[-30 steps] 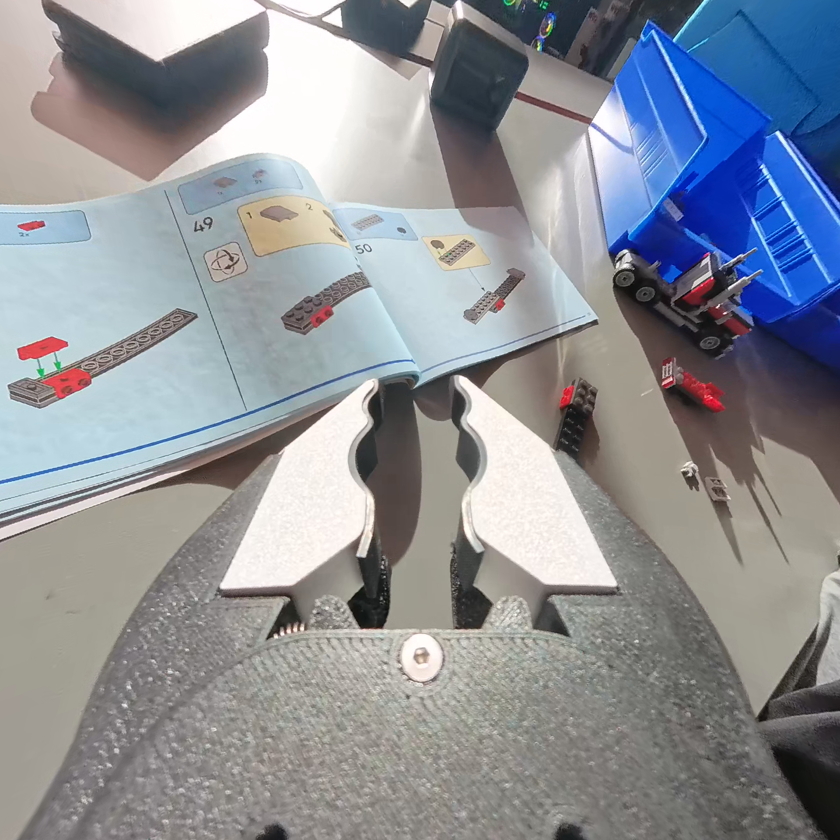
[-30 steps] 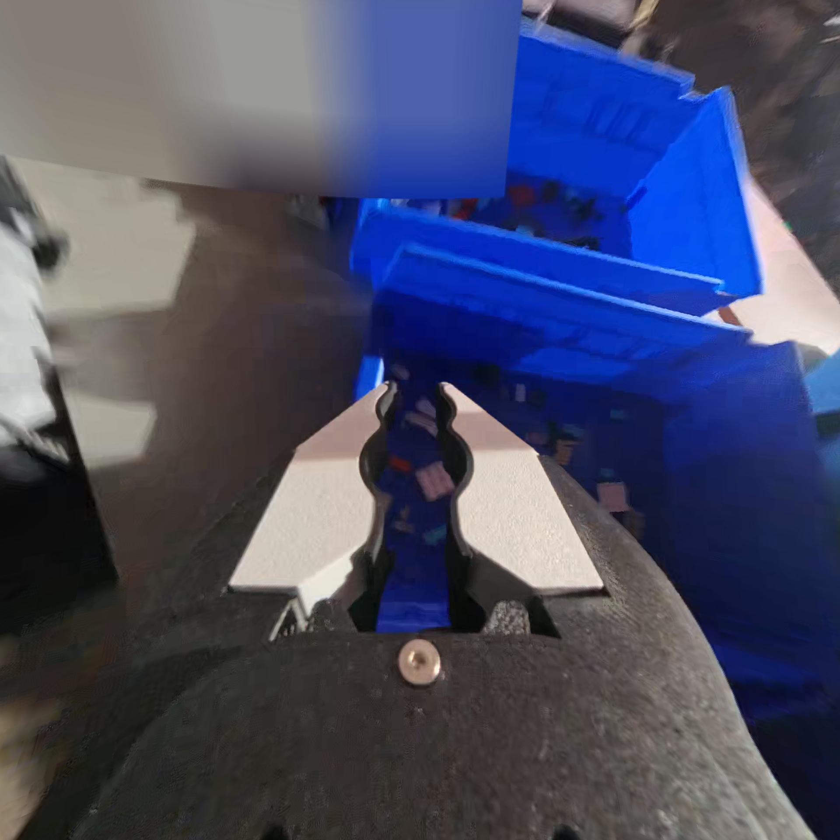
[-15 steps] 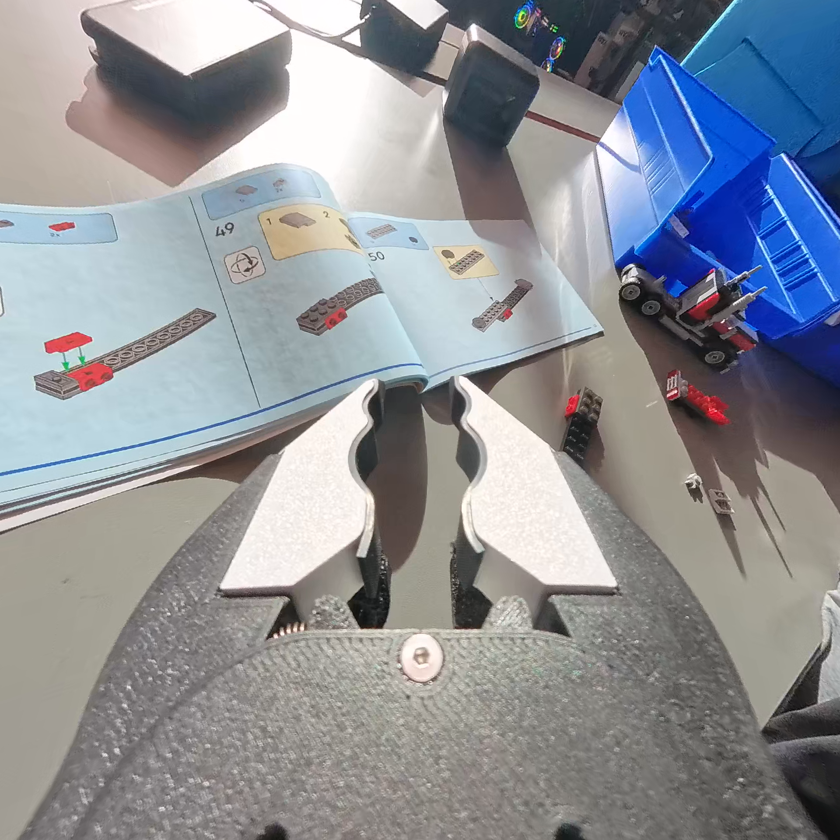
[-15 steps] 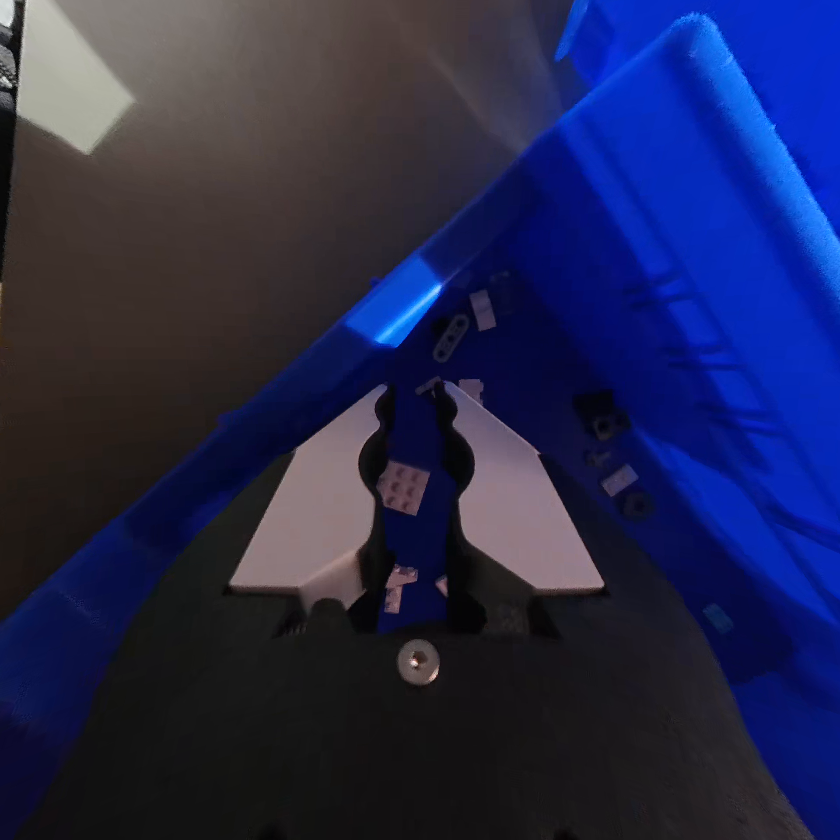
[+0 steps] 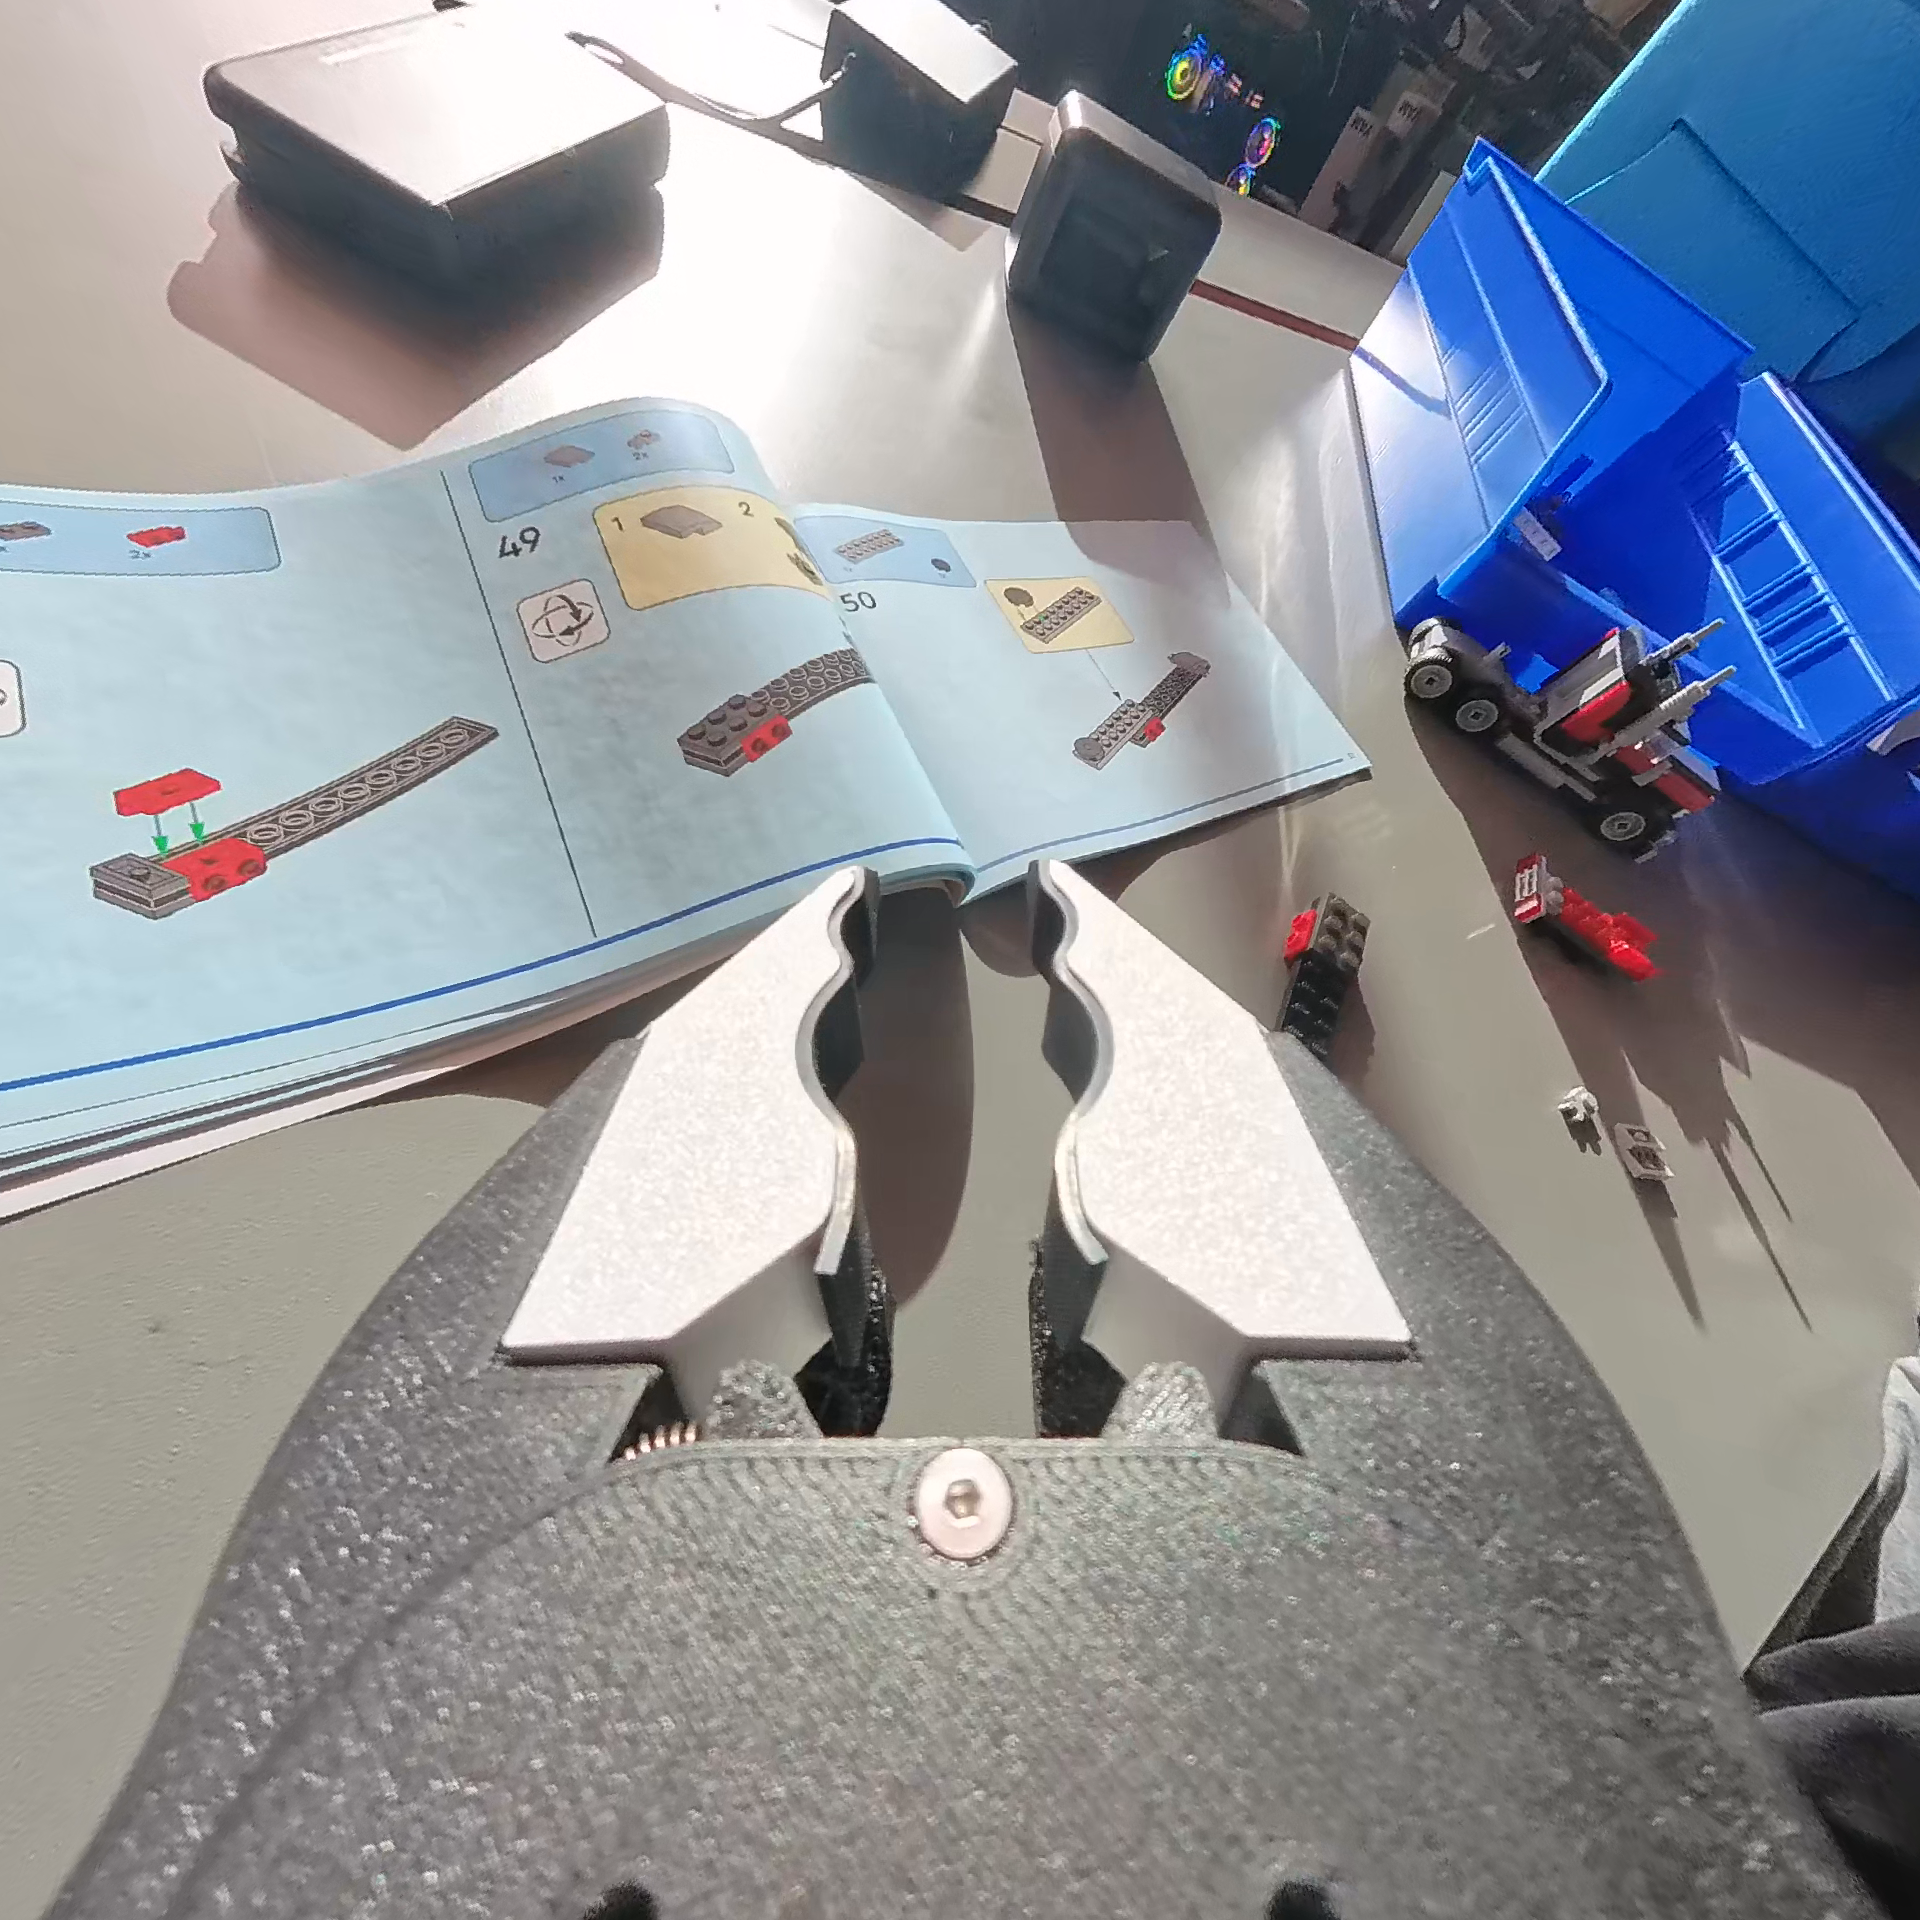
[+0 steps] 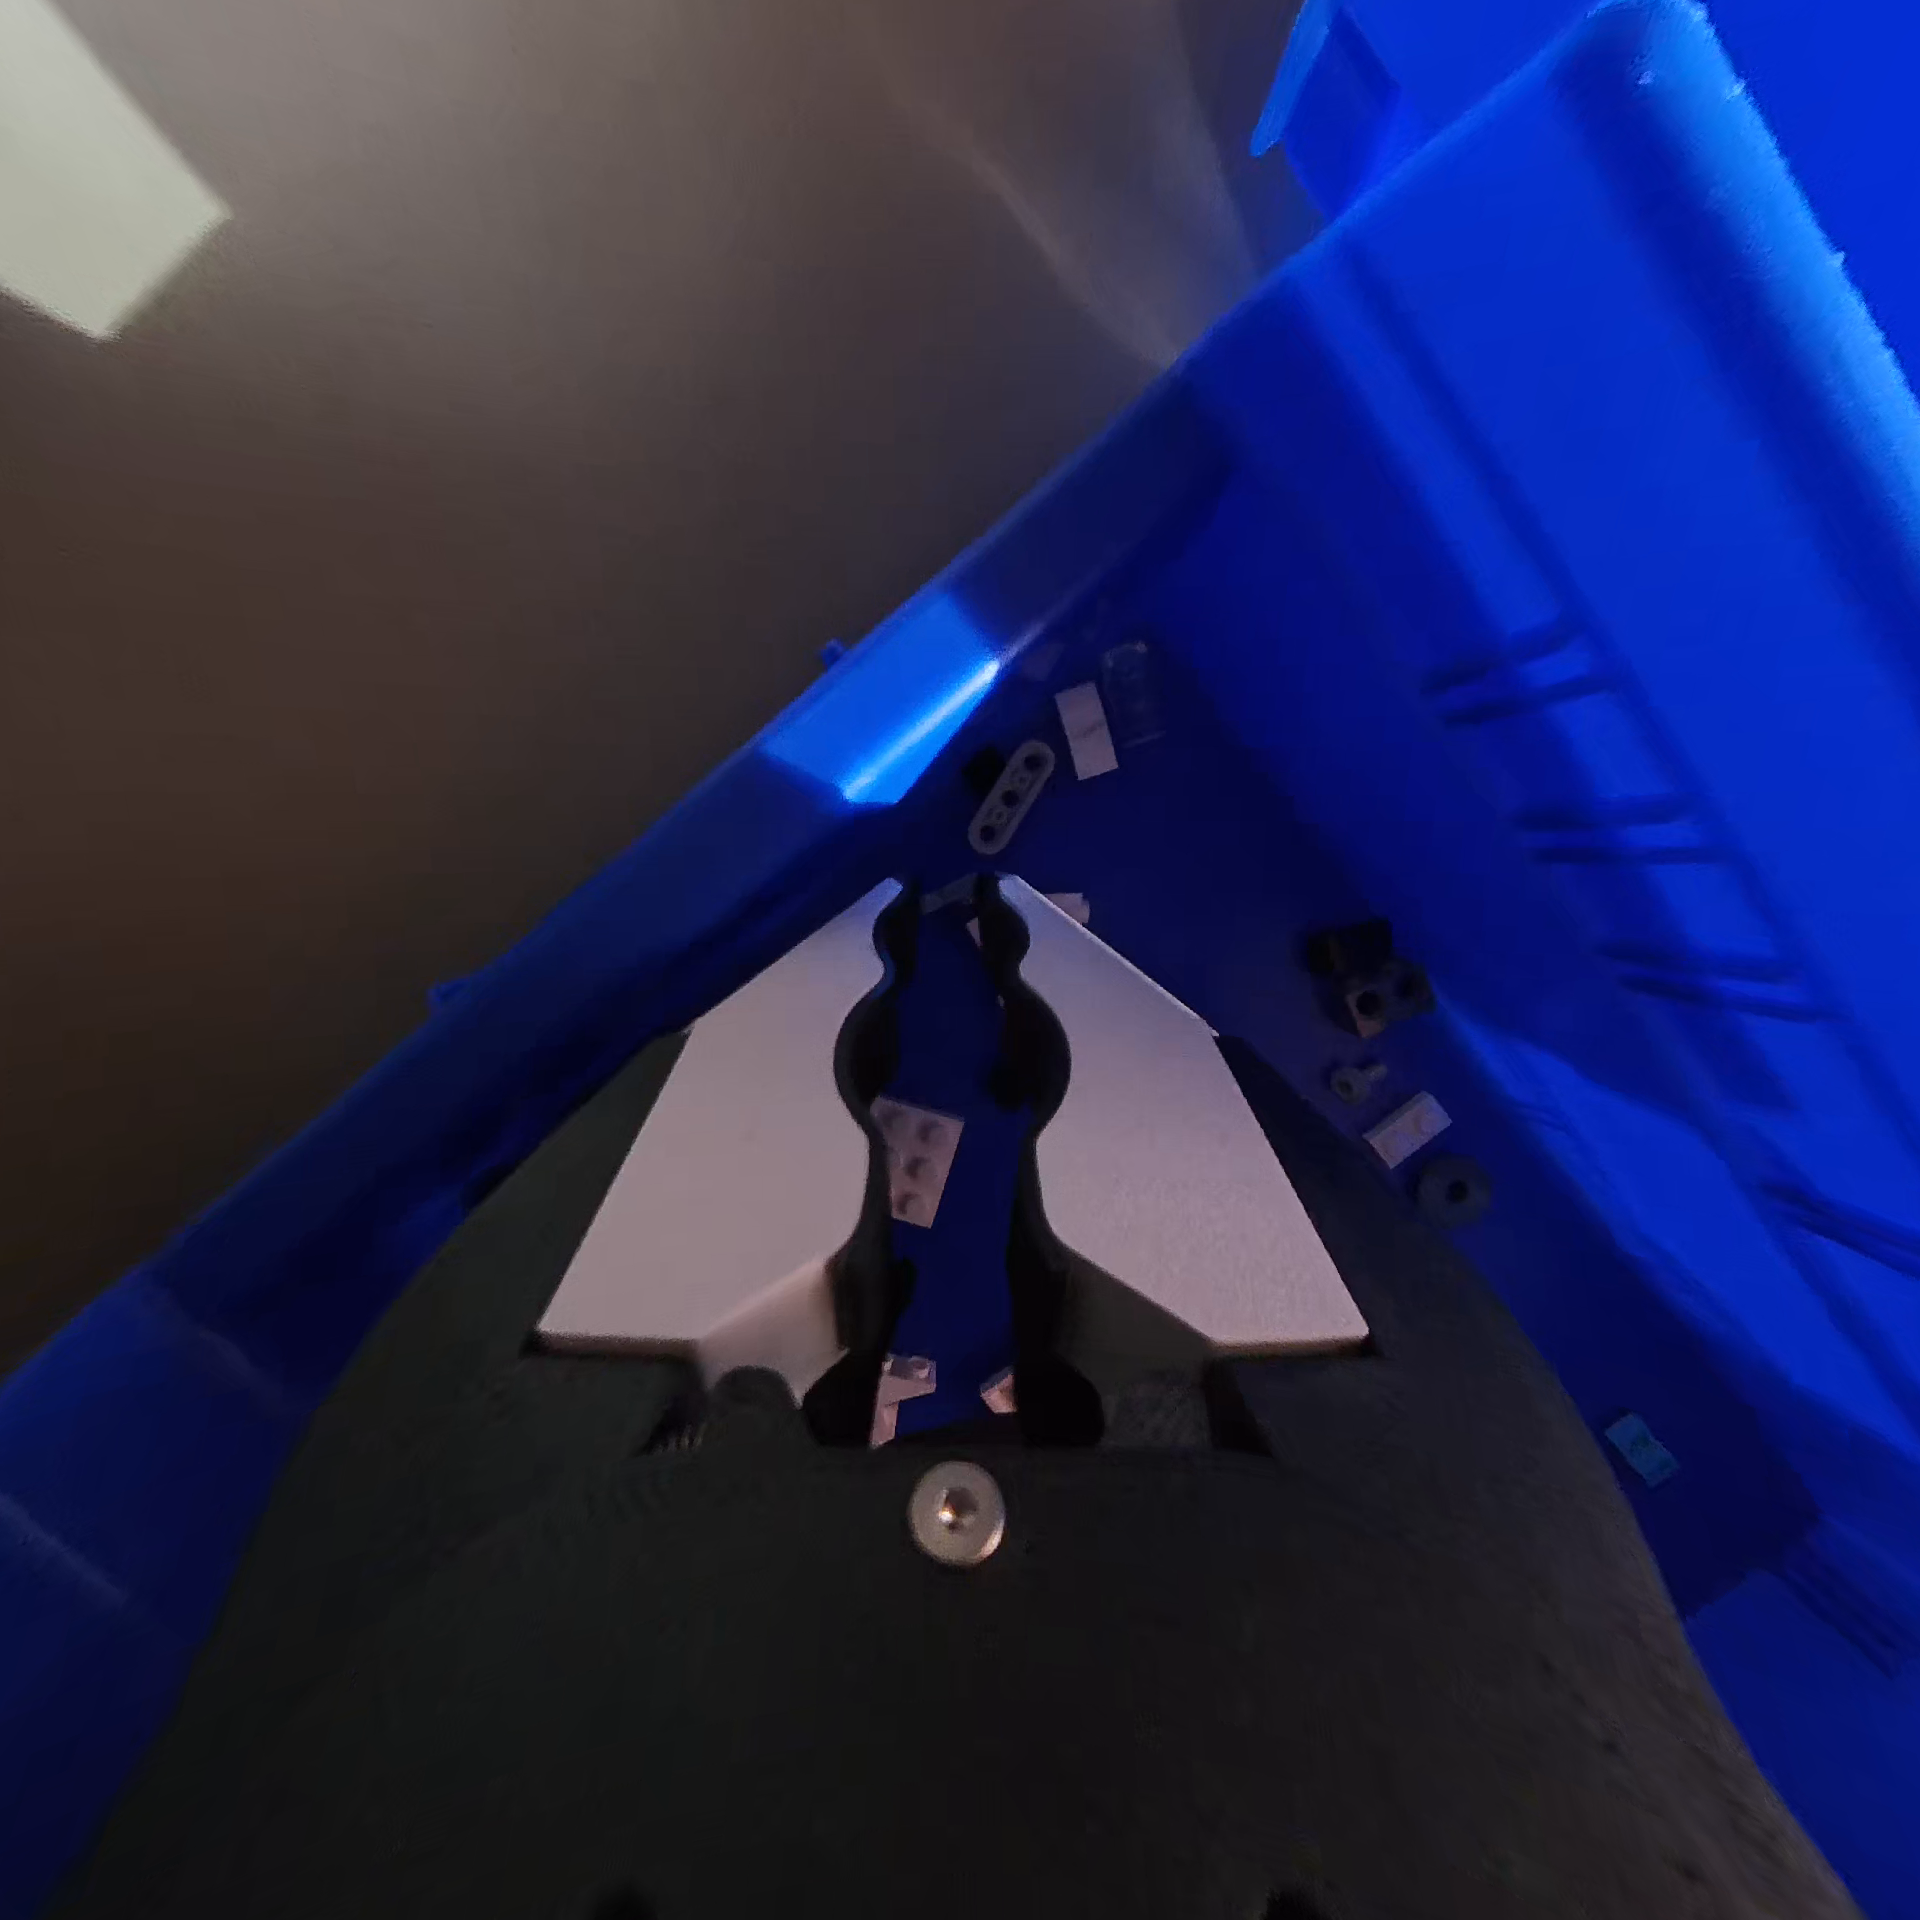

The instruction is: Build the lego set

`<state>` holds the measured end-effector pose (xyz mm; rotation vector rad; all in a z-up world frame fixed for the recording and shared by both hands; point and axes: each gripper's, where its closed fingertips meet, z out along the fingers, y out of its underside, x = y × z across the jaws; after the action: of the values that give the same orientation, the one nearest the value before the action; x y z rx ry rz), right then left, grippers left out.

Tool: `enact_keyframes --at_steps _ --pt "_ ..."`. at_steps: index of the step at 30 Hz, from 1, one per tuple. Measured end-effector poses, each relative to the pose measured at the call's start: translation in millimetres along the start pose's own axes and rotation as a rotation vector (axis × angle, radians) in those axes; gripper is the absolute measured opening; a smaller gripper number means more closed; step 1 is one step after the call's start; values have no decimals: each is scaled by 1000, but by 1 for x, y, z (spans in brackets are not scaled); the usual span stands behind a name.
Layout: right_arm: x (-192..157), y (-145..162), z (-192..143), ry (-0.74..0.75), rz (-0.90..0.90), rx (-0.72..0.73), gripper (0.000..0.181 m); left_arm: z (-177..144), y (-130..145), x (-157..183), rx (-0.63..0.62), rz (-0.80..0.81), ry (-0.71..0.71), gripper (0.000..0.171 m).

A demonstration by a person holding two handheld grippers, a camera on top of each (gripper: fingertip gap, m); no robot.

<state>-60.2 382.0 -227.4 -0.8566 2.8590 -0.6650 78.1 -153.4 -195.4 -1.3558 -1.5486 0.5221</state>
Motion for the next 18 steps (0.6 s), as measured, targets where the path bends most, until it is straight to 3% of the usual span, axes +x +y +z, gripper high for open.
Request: enact_keyframes --at_steps 11,18 --pt "2 0 -1 38 29 13 20 -2 -2 0 18 -7 10 30" --pt "5 7 4 63 7 -20 7 -1 -1 0 8 -4 4 30"
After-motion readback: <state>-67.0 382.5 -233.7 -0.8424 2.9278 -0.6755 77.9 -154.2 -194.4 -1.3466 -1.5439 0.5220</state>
